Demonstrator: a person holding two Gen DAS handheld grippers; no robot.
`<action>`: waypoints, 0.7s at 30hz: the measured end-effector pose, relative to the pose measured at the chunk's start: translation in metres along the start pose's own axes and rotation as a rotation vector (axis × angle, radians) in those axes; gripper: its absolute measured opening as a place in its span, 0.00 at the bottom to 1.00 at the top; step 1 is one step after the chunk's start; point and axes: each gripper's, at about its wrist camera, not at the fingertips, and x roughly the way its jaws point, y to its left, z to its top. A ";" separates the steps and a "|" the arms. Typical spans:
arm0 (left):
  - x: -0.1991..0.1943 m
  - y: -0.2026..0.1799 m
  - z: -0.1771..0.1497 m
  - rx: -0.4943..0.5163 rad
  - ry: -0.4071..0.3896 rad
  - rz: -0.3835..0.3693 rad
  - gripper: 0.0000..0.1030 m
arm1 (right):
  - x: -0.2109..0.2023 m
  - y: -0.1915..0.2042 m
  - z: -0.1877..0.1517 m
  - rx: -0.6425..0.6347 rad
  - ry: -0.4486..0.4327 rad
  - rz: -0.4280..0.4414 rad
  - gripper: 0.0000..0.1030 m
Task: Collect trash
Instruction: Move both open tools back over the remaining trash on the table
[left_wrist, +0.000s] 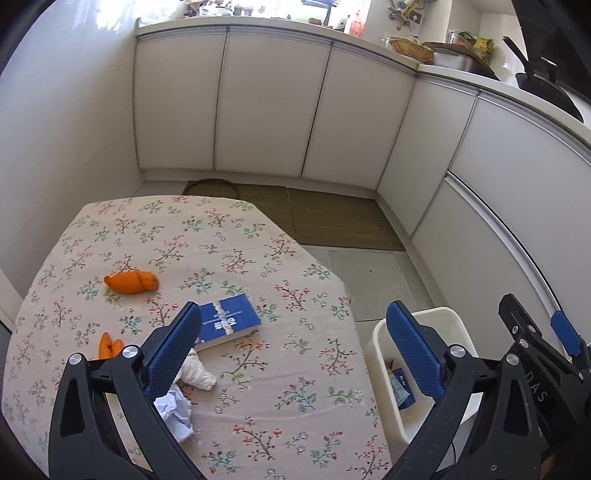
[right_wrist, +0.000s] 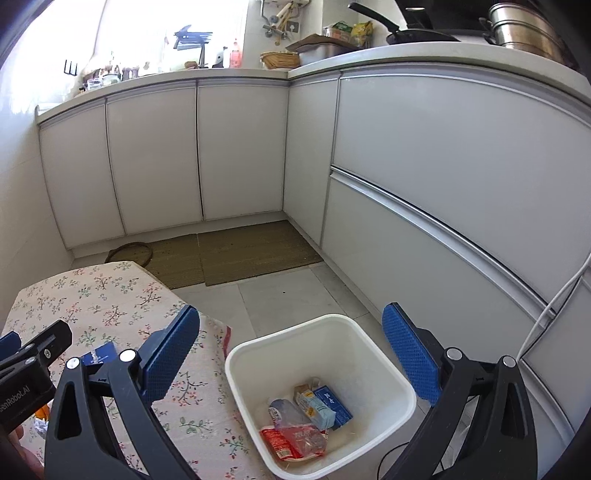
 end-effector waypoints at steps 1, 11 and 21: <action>-0.001 0.008 0.000 -0.011 0.000 0.007 0.93 | 0.000 0.006 0.000 -0.004 0.002 0.008 0.94; -0.011 0.079 0.006 -0.104 -0.002 0.101 0.93 | -0.005 0.075 -0.002 -0.072 0.014 0.089 0.94; -0.027 0.153 0.006 -0.226 0.004 0.186 0.93 | -0.008 0.147 -0.010 -0.132 0.052 0.189 0.94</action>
